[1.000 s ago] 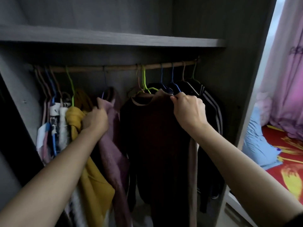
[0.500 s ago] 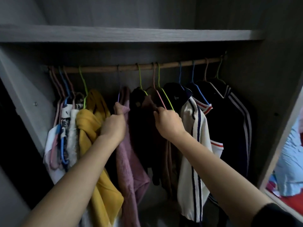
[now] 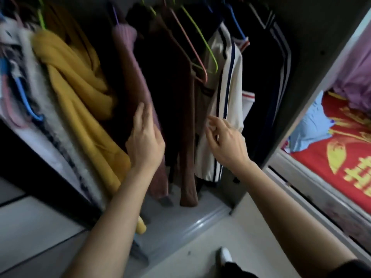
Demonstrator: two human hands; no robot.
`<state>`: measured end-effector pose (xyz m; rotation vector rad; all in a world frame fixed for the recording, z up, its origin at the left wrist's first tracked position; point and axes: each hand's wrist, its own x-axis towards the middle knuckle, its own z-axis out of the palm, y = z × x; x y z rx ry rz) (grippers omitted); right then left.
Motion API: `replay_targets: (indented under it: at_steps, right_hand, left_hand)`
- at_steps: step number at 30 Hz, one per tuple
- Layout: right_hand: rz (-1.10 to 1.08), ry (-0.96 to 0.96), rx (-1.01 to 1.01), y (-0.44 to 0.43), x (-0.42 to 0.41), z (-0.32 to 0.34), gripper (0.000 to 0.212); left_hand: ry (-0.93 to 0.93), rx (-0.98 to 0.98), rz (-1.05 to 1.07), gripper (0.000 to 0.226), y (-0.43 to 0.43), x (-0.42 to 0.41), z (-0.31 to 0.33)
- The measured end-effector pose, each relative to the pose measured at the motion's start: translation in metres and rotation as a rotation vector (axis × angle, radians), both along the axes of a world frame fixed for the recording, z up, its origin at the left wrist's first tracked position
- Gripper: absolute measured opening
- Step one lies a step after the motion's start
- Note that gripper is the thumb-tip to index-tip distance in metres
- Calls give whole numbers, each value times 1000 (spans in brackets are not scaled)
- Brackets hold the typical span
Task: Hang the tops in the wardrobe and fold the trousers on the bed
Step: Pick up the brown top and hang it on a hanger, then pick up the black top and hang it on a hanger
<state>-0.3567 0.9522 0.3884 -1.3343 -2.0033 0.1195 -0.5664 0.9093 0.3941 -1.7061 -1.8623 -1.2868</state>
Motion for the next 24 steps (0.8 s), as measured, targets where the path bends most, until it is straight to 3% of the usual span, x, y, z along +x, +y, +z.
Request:
replay_targets:
  at_steps: [6,13,24]
  right_hand:
    - [-110,-39,-117,-62,46,-68,46]
    - [-260,-31,-106,-103,153,-83,52]
    - [-614,-163,-108,-199,462,-113,64]
  left_hand:
    - [-159,-301,-104,52,-56,55,-95]
    - [-111,-397,-229,54,-67,150,-106]
    - [93,-481,-532,69,-90,483,-97]
